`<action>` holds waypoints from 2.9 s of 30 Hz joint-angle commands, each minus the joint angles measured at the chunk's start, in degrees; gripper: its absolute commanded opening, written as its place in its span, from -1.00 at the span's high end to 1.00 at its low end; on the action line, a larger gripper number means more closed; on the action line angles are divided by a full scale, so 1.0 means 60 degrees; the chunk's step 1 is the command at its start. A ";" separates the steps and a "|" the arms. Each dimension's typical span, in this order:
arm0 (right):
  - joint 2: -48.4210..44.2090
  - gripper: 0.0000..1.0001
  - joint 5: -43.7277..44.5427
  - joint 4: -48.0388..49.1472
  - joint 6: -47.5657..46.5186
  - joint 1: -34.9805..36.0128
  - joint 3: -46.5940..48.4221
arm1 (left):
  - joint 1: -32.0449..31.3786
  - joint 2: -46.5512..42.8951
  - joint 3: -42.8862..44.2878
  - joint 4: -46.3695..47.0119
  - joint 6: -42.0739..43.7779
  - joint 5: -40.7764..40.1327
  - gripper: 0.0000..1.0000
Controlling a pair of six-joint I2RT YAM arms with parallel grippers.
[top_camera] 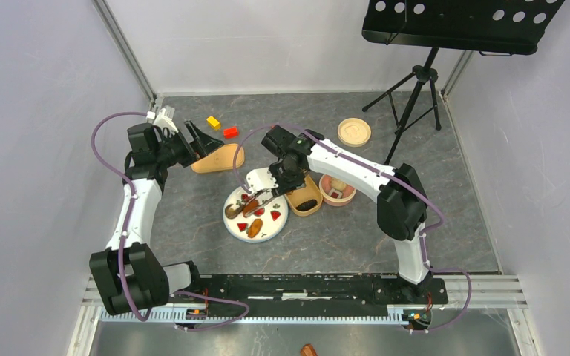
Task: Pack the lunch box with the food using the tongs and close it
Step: Pick up the fake food from the plate, then place the fake food in the packing box.
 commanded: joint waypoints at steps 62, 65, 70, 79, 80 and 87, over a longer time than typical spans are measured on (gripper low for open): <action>-0.3572 0.78 0.0459 -0.0712 -0.0240 -0.2551 -0.2679 | -0.0171 0.0974 0.0473 0.1184 -0.0544 0.0367 -0.95; -0.3463 0.76 0.0512 -0.0597 -0.0328 -0.2552 -0.2617 | -0.0171 0.0943 0.0485 0.1082 -0.0460 0.0339 -0.95; -0.3357 0.61 0.0618 -0.0576 -0.0616 -0.2550 -0.2565 | -0.0171 0.0903 0.0423 0.1061 -0.0419 0.0282 -0.95; -0.3493 0.10 0.0407 -0.1159 -0.0972 -0.2544 -0.2329 | -0.0172 0.0917 0.0445 0.1017 -0.0362 0.0306 -0.95; -0.3495 0.10 0.0367 -0.1220 -0.0952 -0.2543 -0.2202 | -0.0171 0.0923 0.0433 0.1006 -0.0360 0.0317 -0.95; -0.3302 0.09 -0.0667 -0.1996 -0.1036 -0.2315 -0.0651 | -0.0173 0.0839 0.0430 0.0785 -0.0158 0.0359 -0.95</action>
